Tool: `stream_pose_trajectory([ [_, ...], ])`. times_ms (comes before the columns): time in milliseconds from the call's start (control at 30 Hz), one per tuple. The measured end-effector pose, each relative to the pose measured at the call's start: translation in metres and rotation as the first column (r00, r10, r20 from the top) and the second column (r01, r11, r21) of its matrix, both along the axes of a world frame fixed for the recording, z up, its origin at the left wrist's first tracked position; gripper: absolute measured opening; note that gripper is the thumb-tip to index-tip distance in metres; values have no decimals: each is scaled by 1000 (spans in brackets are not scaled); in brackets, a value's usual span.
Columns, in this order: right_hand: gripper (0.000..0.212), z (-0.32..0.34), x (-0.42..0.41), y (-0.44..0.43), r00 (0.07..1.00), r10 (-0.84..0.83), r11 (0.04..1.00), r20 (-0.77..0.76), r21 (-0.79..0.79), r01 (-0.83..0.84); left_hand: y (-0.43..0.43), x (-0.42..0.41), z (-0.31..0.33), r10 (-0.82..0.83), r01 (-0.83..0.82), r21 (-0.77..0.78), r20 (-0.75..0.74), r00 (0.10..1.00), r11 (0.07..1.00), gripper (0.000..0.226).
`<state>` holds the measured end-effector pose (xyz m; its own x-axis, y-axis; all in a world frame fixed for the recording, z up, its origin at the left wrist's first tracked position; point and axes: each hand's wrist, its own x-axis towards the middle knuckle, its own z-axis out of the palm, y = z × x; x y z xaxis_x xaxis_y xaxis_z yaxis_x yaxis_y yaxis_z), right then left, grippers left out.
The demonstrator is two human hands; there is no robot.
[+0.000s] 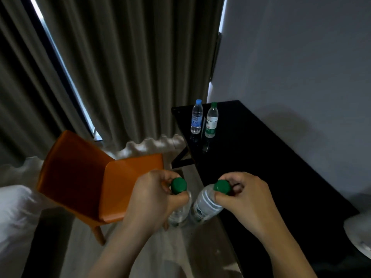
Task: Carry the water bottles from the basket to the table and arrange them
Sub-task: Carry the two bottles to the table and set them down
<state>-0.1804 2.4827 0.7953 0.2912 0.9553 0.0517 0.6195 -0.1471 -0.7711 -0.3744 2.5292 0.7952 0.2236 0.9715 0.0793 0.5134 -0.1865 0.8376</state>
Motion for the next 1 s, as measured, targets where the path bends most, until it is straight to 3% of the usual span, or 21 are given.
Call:
stream_pose_trajectory([
  [233,10,-12,26,77,999,-41,997,-12,-71,40,85,27,-16,-45,51,-144,44,998,988,15],
  [600,23,-27,98,207,995,-76,996,-68,-45,73,220,97,-27,-71,69,-42,-61,996,997,9],
  [1000,18,-45,122,275,982,-182,973,-40,-152,174,322,126,-62,-149,143,-98,-53,987,985,19],
])
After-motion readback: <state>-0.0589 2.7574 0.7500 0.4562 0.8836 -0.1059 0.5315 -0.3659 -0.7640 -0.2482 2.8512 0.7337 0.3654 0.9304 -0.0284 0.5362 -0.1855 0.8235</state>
